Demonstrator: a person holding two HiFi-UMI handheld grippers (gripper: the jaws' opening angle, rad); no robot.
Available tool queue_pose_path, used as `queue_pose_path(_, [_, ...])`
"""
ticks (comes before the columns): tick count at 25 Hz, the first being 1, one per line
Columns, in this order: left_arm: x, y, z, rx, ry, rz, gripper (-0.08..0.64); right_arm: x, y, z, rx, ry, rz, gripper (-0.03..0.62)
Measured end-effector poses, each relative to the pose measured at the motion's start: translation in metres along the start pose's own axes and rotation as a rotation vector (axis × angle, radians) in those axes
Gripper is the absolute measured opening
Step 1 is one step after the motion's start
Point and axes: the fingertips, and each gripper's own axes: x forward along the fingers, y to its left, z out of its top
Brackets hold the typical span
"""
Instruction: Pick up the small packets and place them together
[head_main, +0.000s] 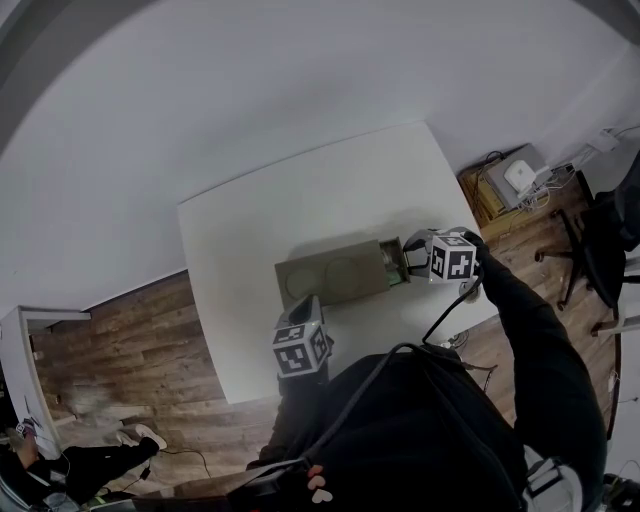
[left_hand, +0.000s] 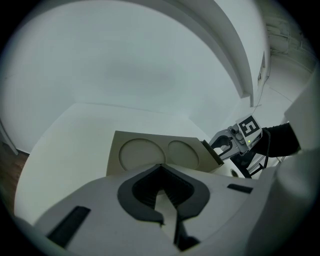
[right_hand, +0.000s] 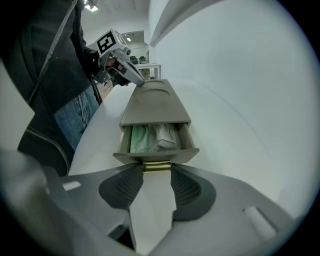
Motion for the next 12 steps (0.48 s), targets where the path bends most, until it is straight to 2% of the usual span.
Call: queue_pose_path(12, [0.002, 0.001, 0.001, 0.010, 0.005, 0.011, 0.000, -0.020, -0.005, -0.042, 0.077, 0.035, -0.040, 0.167])
